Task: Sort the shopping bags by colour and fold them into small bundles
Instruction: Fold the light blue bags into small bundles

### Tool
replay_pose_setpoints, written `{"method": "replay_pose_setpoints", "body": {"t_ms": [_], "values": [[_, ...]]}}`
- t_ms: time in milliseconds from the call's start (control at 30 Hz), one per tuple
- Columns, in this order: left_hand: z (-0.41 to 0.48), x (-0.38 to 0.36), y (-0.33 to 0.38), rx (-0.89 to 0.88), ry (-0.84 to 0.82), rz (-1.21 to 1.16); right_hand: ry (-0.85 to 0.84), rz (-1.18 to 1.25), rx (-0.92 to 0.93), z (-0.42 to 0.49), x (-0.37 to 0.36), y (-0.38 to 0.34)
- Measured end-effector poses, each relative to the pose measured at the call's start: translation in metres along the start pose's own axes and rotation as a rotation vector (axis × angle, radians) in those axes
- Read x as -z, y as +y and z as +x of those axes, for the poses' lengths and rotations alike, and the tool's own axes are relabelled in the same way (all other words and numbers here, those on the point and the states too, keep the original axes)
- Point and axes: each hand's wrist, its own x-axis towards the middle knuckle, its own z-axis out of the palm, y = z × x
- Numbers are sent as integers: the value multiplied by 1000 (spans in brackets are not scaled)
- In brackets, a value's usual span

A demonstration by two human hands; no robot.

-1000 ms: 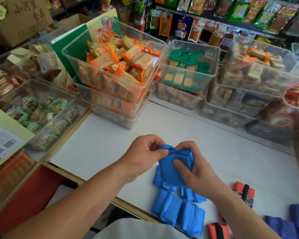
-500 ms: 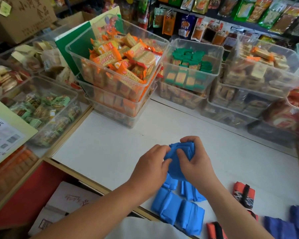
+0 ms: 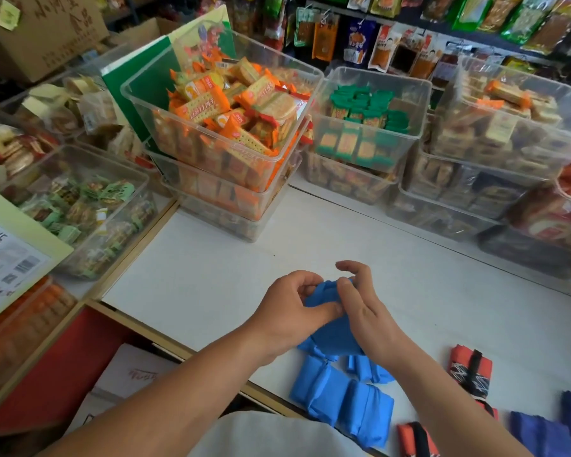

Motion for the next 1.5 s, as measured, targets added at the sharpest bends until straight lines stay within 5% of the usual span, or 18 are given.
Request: {"method": "replay_pose_setpoints", "body": {"t_ms": [300, 633, 900, 1167, 1367, 1500], "values": [[8, 3, -13, -16, 97, 54, 304, 514, -234, 0, -11, 7], [-2, 6, 2, -58, 97, -147, 243, 306, 20, 1, -14, -5], [-11, 21, -9, -88, 71, -52, 218, 195, -12, 9, -22, -15], [-10, 33, -18, -19, 173, -112, 61, 524, -183, 7, -26, -10], [-9, 26, -24, 75, 225, -153, 57, 470, -201, 13, -35, -5], [-3, 36, -36, 128, 85, -215, 81, 406, -205, 20, -38, 8]]}}
